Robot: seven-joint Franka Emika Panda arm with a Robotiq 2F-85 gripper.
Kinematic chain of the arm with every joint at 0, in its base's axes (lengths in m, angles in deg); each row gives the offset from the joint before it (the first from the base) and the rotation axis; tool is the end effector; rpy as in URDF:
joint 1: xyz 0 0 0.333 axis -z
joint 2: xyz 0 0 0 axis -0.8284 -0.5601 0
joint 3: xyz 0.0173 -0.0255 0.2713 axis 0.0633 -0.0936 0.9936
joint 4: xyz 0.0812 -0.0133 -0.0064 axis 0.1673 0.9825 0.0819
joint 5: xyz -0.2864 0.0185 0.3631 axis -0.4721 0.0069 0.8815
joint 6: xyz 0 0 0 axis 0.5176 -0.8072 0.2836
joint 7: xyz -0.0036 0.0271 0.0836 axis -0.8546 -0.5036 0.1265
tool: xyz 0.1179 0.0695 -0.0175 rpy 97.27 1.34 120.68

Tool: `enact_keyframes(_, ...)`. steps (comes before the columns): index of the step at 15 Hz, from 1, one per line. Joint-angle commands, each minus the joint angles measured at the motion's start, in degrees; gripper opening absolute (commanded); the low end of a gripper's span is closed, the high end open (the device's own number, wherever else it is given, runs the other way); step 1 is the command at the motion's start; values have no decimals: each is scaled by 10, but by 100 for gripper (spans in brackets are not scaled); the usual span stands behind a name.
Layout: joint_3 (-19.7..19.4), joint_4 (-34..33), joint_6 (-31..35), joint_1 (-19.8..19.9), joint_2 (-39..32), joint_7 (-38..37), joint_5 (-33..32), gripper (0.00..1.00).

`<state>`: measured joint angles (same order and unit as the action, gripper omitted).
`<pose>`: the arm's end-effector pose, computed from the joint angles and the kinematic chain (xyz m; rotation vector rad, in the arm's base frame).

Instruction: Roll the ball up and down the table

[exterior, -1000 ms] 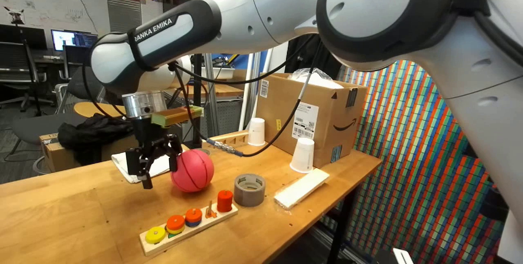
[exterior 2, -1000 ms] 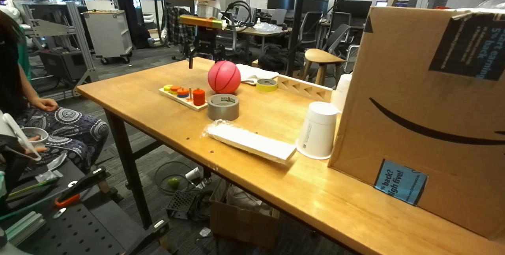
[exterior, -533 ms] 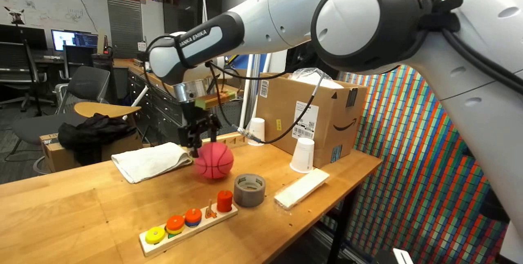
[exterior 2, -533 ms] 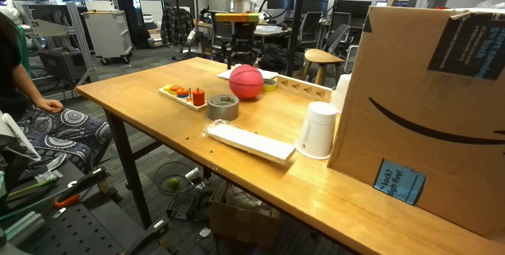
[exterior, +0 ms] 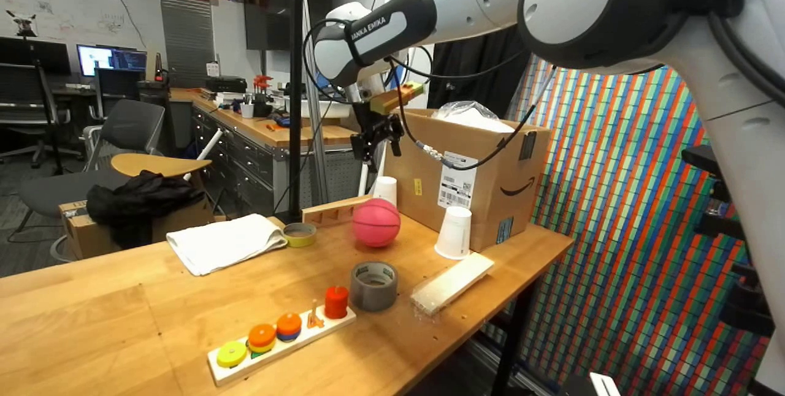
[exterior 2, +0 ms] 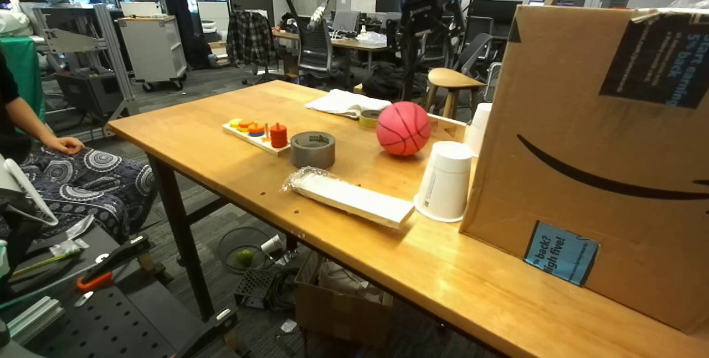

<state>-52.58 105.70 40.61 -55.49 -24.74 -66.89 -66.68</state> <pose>0.7438 -0.1139 0.3546 2.7517 0.1506 -0.1789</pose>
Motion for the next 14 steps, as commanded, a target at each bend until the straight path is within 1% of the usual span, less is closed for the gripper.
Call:
enact_keyframes(1, 13, 111, 50, -23, 91, -26, -36, 100)
enact_keyframes(4, 32, 175, 68, -42, 138, -39, -45, 100)
enact_keyframes(7, 51, 224, 76, -53, 169, -45, -38, 100)
enact_keyframes(8, 58, 238, 77, -54, 176, -43, -32, 100)
enact_keyframes(10, 77, 261, 83, -45, 190, -11, 19, 100)
enact_keyframes(11, 69, 215, 58, -51, 153, -33, -9, 100)
enact_keyframes(14, 76, 239, 64, -51, 167, -27, 8, 100)
